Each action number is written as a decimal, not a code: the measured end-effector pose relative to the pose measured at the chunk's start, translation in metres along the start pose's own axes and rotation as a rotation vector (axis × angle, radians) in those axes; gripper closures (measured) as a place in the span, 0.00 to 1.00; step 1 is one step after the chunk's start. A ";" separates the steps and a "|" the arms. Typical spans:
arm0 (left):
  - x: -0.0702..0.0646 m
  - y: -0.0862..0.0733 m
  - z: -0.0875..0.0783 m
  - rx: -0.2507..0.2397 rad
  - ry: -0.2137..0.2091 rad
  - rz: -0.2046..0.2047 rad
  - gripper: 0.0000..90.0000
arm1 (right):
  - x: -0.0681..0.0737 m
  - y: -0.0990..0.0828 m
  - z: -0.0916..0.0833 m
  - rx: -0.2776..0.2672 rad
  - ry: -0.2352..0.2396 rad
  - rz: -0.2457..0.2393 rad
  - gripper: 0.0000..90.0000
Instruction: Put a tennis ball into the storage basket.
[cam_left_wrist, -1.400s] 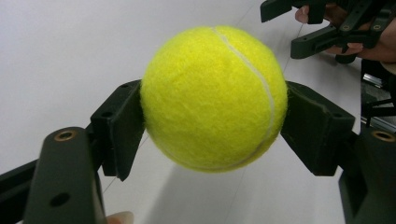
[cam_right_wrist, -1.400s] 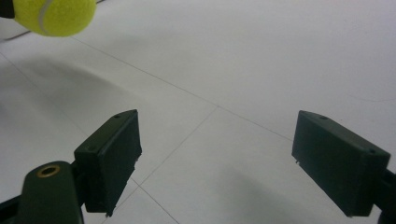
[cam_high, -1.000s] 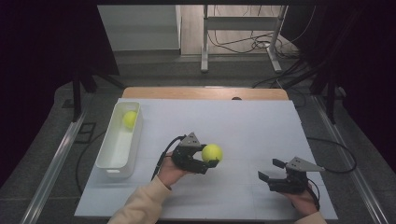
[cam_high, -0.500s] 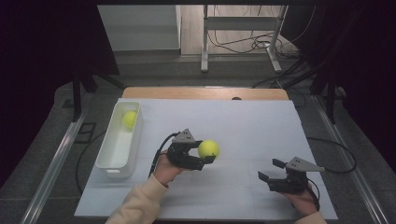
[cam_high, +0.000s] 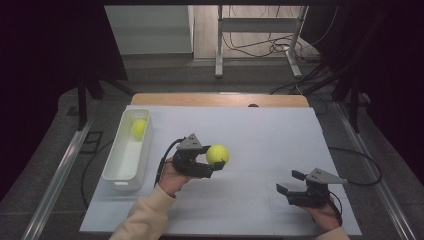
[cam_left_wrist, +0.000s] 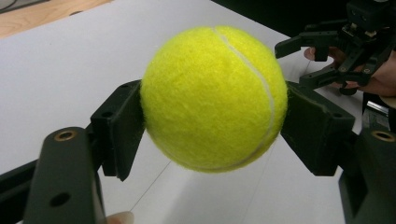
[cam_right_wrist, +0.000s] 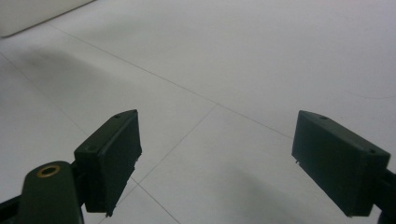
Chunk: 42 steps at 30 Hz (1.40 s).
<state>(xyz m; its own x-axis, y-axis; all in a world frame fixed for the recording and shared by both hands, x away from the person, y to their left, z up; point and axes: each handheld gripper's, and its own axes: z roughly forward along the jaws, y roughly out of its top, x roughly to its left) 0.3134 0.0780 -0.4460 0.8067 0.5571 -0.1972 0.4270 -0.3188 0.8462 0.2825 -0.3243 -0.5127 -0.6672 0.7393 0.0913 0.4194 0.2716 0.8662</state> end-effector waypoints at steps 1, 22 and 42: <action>0.000 0.000 -0.001 -0.005 0.001 -0.002 0.30 | 0.000 0.000 0.000 -0.002 0.001 0.001 0.18; 0.008 0.004 -0.021 -0.048 0.040 -0.013 0.30 | 0.000 0.000 0.000 -0.001 0.000 -0.003 0.18; 0.020 0.006 -0.043 -0.092 0.089 -0.046 0.30 | 0.000 0.000 0.000 -0.002 -0.001 -0.002 0.18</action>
<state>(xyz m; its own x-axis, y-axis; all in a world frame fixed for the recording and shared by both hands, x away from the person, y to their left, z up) 0.3144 0.1208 -0.4236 0.7456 0.6370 -0.1957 0.4205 -0.2219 0.8797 0.2823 -0.3241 -0.5126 -0.6670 0.7397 0.0893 0.4174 0.2717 0.8672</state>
